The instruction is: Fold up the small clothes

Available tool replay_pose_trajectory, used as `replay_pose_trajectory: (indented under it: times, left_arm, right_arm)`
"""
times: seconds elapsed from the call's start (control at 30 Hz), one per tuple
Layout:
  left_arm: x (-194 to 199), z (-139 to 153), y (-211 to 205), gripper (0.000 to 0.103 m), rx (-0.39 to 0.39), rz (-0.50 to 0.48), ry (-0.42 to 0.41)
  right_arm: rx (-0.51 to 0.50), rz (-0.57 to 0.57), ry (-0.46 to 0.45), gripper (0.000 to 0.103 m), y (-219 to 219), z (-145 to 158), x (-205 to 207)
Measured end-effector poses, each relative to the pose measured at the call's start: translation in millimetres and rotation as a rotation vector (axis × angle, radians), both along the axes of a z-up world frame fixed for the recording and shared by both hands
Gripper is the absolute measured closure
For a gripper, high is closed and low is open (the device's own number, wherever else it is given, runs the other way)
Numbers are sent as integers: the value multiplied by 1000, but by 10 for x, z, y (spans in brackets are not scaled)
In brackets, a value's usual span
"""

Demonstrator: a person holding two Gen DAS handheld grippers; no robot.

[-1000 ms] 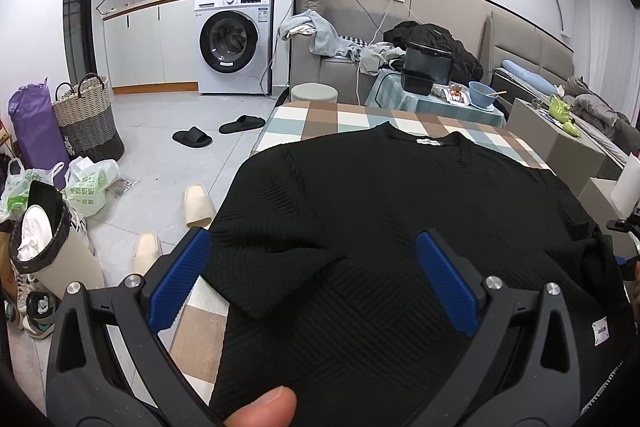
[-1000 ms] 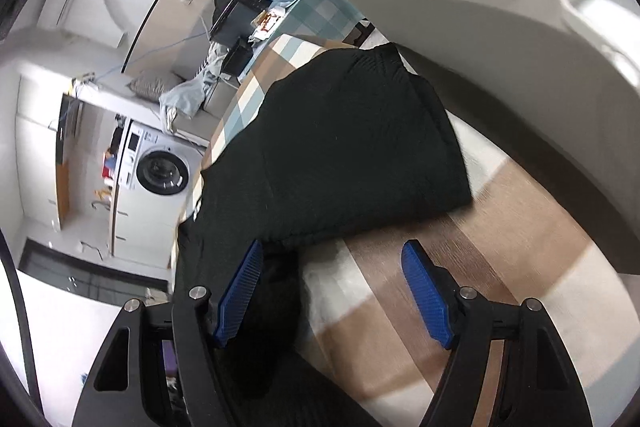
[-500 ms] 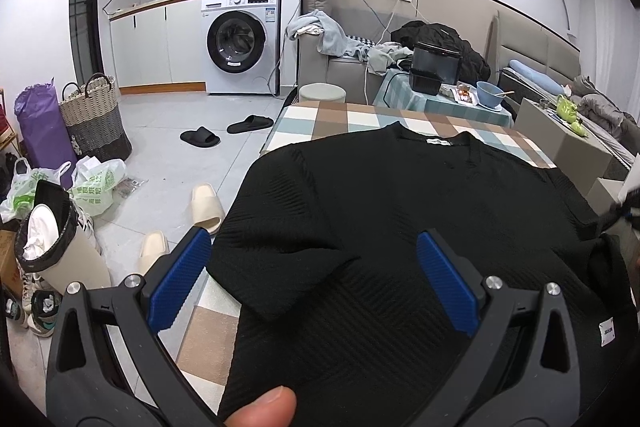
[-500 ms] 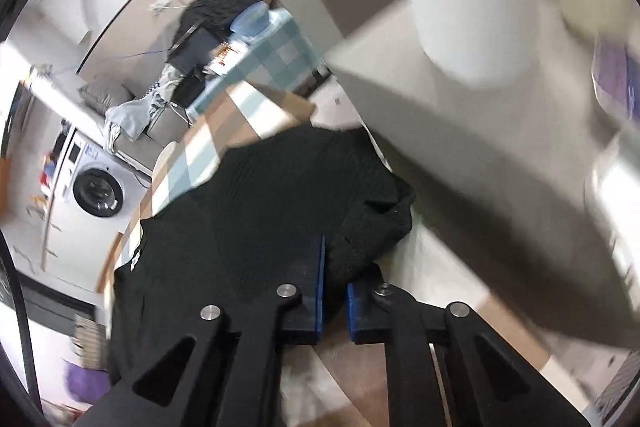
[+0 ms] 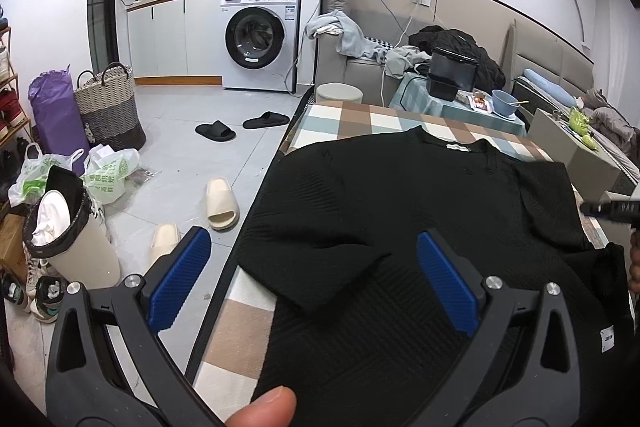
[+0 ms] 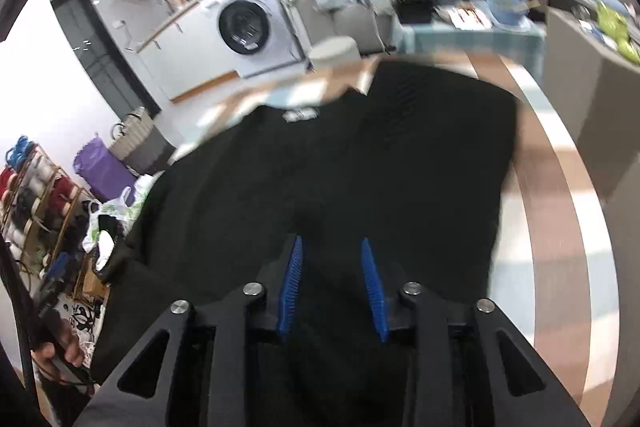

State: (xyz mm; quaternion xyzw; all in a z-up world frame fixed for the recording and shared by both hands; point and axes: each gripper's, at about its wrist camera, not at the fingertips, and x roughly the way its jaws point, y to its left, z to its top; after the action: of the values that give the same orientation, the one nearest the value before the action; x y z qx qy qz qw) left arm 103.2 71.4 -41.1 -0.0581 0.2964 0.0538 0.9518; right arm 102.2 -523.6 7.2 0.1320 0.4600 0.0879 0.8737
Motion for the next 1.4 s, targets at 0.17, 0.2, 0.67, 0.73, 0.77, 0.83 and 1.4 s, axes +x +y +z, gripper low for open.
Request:
replay_pose_trajectory:
  times: [0.17,0.2,0.67,0.73,0.77,0.83,1.4]
  left_arm:
    - [16,-21,153,1,-44,39,18]
    - [15,-23,197,1,-68,54,25]
    - [200,-384,540,19,-287,60,179]
    - [255,-484,538,26,-358,32,201]
    - [280,-542,539,29,-390,29,215]
    - [340,-657,537,34,-463,16,247]
    - [941,-651,747,94,-538,154,162]
  right_arm:
    - [-7,-50,141,70,-150,-264,-50]
    - [-11,-30,150,70,-140,-284,-89]
    - [-138,5,77,68,-128,-191,-821]
    - [-84,-5,38,68,-110,-84,-889]
    - [-60,-7,24,67,-96,-49,-907]
    - [-24,-8,3,67,-63,12,-925]
    - [88,-106,-4,65,-50,-102,-884]
